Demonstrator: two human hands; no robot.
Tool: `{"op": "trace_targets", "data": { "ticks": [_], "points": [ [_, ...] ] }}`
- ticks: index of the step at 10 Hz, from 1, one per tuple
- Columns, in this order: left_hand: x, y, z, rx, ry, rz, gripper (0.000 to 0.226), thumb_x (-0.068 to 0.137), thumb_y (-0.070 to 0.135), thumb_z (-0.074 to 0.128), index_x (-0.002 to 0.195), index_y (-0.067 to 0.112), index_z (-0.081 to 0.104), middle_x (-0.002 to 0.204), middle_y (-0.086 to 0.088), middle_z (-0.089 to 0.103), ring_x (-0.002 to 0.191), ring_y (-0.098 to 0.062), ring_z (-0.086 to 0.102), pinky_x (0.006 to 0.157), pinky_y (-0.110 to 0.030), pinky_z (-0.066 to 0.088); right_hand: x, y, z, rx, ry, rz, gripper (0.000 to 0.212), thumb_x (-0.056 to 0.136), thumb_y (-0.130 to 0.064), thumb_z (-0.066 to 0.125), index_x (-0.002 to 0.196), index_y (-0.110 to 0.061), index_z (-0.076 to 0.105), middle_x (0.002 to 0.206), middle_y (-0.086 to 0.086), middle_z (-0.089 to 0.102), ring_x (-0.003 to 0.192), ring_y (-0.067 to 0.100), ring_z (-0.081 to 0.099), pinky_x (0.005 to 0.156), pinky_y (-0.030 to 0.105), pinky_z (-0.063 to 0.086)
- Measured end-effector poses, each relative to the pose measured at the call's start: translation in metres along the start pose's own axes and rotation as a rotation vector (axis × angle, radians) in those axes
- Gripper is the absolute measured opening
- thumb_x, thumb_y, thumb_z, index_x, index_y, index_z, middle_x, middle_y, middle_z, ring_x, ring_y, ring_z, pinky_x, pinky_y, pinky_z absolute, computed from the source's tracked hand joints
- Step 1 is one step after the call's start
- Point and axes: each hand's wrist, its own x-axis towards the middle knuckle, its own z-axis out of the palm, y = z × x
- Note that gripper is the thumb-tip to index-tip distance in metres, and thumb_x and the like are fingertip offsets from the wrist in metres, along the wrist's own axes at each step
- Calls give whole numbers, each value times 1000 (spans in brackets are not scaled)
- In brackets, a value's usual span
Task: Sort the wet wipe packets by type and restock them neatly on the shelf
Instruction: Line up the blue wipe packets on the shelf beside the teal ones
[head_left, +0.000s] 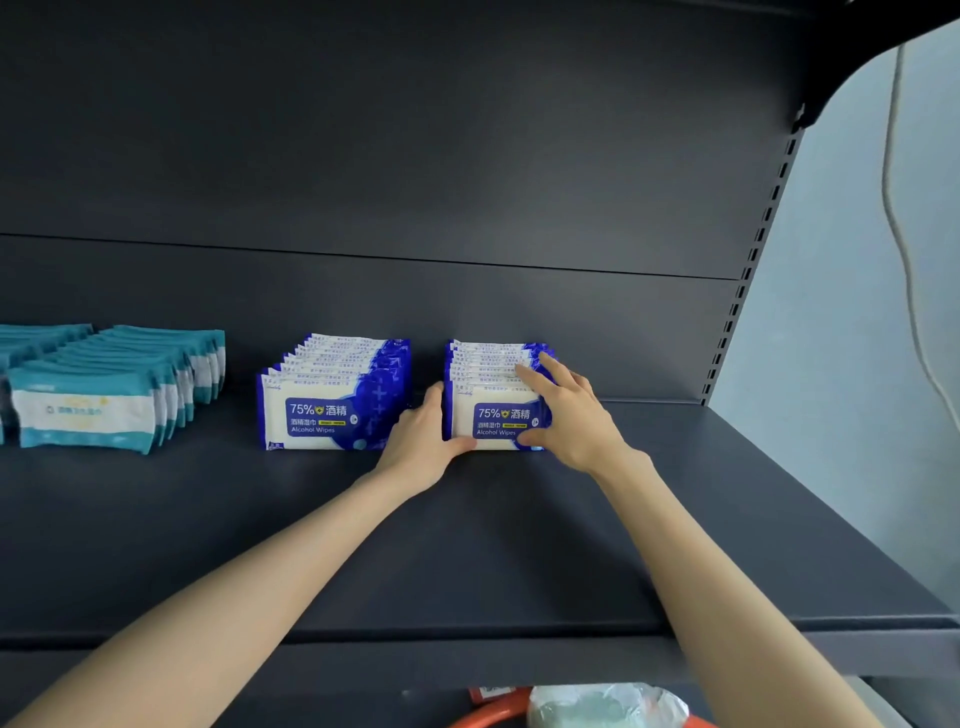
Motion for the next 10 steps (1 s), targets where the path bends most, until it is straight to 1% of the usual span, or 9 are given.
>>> {"op": "trace_targets", "data": {
  "ticks": [1, 2, 4, 5, 7, 8, 9, 10],
  "points": [
    [3, 1, 2, 71, 16, -13, 76, 87, 26, 67, 147, 15, 23, 139, -9, 48, 125, -25, 47, 99, -40, 42, 0, -3, 1, -43, 2, 1, 79, 88, -27, 67, 151, -29, 18, 159, -2, 9, 141, 27, 19, 102, 48, 43],
    [5, 3, 4, 131, 28, -19, 76, 88, 26, 65, 149, 14, 20, 136, -11, 50, 122, -26, 49, 98, -40, 43, 1, -4, 2, -69, -11, -8, 78, 89, -28, 66, 151, -28, 17, 159, 1, 9, 137, 29, 26, 101, 47, 44],
    [8, 1, 4, 173, 13, -23, 76, 89, 29, 64, 149, 14, 21, 135, -11, 51, 119, -27, 51, 95, -41, 46, 4, -5, 1, -101, -29, 8, 77, 89, -31, 64, 150, -29, 17, 158, 0, 9, 134, 29, 32, 98, 45, 48],
    [10, -1, 3, 160, -5, -20, 75, 88, 30, 65, 147, 16, 22, 133, -9, 52, 117, -27, 53, 96, -44, 48, 4, -6, 0, -116, -35, 9, 76, 90, -32, 64, 149, -29, 16, 157, -1, 9, 133, 28, 32, 97, 45, 48],
    [11, -5, 4, 135, -20, -16, 76, 87, 32, 64, 148, 18, 20, 131, -8, 53, 116, -26, 53, 95, -44, 48, 4, -10, 2, -126, -30, 37, 77, 89, -31, 64, 149, -30, 15, 156, 1, 6, 132, 29, 28, 99, 45, 45],
    [9, -4, 1, 136, -38, -8, 69, 89, 29, 62, 145, 14, 26, 133, -7, 53, 118, -24, 53, 95, -40, 48, 2, -14, 1, -134, -27, 60, 77, 89, -31, 64, 149, -31, 15, 156, 4, 3, 134, 30, 24, 103, 46, 42],
    [1, -1, -5, 145, -57, 9, 47, 92, 28, 59, 132, 11, 41, 130, -6, 55, 118, -22, 53, 91, -35, 47, -3, -18, 2, -141, -7, 82, 80, 87, -36, 65, 150, -29, 16, 158, 6, -2, 139, 32, 15, 109, 47, 32],
    [-16, 6, -21, 181, -13, 27, 42, 93, 31, 57, 127, 10, 45, 130, -5, 55, 119, -25, 51, 89, -35, 43, -11, -29, -3, -188, 66, 82, 80, 88, -42, 63, 151, -26, 17, 159, 7, -6, 144, 33, 0, 115, 47, 16]
  ]
}}
